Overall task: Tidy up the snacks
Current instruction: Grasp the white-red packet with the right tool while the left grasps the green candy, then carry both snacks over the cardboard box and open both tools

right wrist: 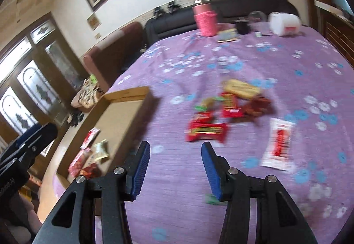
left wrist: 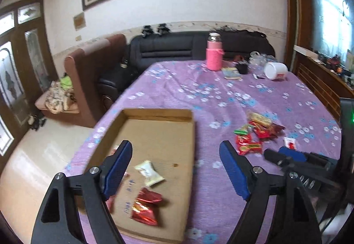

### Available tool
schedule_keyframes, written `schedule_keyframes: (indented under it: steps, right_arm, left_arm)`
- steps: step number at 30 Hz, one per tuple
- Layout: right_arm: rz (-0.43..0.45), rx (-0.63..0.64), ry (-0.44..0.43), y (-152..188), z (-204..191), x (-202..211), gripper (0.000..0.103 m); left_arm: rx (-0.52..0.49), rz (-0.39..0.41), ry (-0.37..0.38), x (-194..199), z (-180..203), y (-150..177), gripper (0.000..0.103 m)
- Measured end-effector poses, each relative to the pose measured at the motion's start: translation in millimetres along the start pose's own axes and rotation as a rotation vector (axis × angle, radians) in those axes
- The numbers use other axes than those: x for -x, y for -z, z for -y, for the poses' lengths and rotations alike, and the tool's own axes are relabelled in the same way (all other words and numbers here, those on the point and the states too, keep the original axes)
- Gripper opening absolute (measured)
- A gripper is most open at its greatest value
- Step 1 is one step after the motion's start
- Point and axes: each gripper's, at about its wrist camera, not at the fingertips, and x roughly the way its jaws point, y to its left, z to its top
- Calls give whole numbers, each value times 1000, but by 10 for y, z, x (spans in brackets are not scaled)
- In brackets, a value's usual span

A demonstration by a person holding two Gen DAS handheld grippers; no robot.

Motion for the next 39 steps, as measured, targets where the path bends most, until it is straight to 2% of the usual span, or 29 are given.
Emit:
schedule_keyframes:
  steps: [6,9,13,16,19,24,26,28,30,32,33,34,39]
  right_arm:
    - [25,-163,132,22,955,317,52]
    - [8,-237,140,54,1272,375,52]
    - [-22,-233,131,37,1343,282,52]
    - [-53,-207,133,-40,1313,89,52]
    - [-91,-152,141,-103,1212,-137,51]
    - [-133,-80,180,-145,1102,-374,51]
    - [-135,-59,200,-162,1077,-403,51]
    - [-136,-40,215,-175,1059,-426,51]
    - [-136,-19,234,-170,1030,-437,49]
    - [-132,9,283,-159,1001,-449,31]
    - [-130,17,297,-157,1001,-450,29]
    - [-126,11,289,-149,1016,-435,24]
    - [-111,-66,228,-105,1119,-318,22]
  left_arm:
    - [19,-84,132,-224,171,110,81]
    - [5,-156,233,-429,404,213,81]
    - [-56,-241,340,-677,778,390,81]
    - [-125,-273,410,-812,1047,492,81]
    - [-213,-281,441,-898,1275,570,81]
    - [-288,-310,474,-1021,1483,627,80]
    - [-304,-325,489,-1074,1539,641,76]
    - [-321,-345,490,-1122,1590,680,67]
    - [-362,-316,461,-1094,1646,711,61]
    - [-380,-298,464,-1059,1687,722,39]
    - [-379,-297,477,-1045,1687,721,18]
    - [-375,-300,477,-1036,1687,719,19]
    - [-311,-301,497,-994,1564,694,19]
